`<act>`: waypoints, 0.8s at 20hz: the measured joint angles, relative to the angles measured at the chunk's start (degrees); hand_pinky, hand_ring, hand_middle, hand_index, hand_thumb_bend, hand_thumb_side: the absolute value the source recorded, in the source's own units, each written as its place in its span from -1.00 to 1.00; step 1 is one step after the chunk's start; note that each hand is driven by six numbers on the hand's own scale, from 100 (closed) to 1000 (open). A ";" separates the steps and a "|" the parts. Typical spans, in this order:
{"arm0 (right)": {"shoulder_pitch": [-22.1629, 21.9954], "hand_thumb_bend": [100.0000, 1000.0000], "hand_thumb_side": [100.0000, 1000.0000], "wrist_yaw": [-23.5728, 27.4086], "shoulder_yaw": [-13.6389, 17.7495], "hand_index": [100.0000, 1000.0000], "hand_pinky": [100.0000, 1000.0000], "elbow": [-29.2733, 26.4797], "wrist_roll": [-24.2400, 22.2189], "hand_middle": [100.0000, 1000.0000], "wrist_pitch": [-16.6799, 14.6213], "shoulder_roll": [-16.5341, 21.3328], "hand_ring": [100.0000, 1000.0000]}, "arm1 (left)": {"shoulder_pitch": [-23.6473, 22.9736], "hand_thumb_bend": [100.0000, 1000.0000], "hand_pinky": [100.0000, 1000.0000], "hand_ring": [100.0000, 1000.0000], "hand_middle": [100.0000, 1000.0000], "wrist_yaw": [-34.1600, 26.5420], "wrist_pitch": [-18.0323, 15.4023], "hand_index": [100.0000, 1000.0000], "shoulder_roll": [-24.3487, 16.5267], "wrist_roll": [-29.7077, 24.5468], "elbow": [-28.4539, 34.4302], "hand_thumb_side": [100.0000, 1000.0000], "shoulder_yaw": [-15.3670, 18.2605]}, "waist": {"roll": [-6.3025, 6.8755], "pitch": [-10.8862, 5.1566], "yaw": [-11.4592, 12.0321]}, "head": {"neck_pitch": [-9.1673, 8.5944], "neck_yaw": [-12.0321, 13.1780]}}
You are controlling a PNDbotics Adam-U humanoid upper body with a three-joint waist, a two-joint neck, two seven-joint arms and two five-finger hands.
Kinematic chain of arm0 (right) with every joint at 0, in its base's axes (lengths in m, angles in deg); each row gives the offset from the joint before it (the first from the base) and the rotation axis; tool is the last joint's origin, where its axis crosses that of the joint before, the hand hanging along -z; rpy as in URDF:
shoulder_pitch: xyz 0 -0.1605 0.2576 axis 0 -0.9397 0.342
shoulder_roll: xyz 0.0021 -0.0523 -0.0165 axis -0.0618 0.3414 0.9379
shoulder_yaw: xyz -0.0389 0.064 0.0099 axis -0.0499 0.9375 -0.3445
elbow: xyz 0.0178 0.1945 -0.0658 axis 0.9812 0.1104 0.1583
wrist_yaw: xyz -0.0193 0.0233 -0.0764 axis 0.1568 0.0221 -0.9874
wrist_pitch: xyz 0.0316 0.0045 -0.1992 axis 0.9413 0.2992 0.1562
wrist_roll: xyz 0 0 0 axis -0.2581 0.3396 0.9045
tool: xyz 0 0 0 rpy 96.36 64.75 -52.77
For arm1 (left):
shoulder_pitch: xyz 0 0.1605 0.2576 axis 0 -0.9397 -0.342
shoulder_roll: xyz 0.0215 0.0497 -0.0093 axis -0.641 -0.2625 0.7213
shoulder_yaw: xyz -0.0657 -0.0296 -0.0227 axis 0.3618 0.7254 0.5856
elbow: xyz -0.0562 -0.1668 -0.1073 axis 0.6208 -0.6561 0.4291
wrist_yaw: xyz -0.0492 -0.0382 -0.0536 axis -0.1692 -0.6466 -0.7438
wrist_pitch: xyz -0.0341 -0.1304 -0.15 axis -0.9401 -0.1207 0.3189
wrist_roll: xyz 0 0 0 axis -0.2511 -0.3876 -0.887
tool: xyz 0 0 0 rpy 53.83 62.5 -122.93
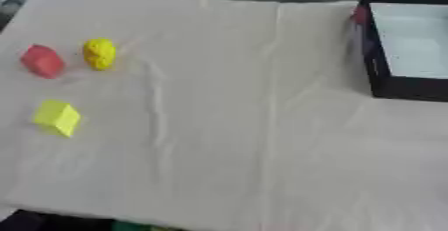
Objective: Pick up the objects with one hand, pass them to the other hand, and then place them into the box on the other side of the table.
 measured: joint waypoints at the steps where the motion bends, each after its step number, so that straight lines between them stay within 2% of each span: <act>1: -0.03 -1.00 -0.02 0.00 -0.13 0.98 1.00 0.01 -0.03 1.00 -0.13 0.20 1.00 | 1.16 0.28 0.59 0.63 0.58 2.32 0.69 0.66 0.00 -2.41 -1.30 -0.32 -0.21 | 0.00 0.00 0.09 | -0.01 -0.04; 5: -0.19 -1.00 -0.02 0.00 -0.29 0.98 1.00 0.18 -0.15 1.00 -0.48 0.61 1.00 | 4.98 0.31 0.75 0.76 0.61 9.23 3.97 0.70 0.11 -10.55 -5.97 -0.39 -0.63 | 0.03 0.00 0.31 | -0.03 -0.44; 9: -0.22 -1.00 -0.02 0.00 -0.60 0.98 1.00 0.36 -0.31 1.00 -0.66 0.83 1.00 | 7.81 0.36 0.79 0.77 0.58 14.65 8.08 0.66 0.84 -16.25 -9.73 -0.50 -1.34 | 0.14 -0.02 0.43 | -0.03 -0.42; 11: -0.22 -1.00 -0.02 -0.02 -0.64 0.98 1.00 0.38 -0.34 1.00 -0.69 0.92 1.00 | 8.96 0.37 0.92 0.76 0.55 16.57 10.24 0.64 1.57 -17.74 -11.11 -0.50 -1.26 | 0.22 -0.03 0.46 | -0.03 -0.40; 16: -0.22 -1.00 -0.02 -0.07 -0.91 0.98 1.00 0.46 -0.38 1.00 -0.66 1.14 1.00 | 10.02 0.38 0.97 0.78 0.55 17.84 14.65 0.59 2.93 -18.52 -13.50 -0.48 -0.89 | 0.28 -0.03 0.46 | -0.07 0.04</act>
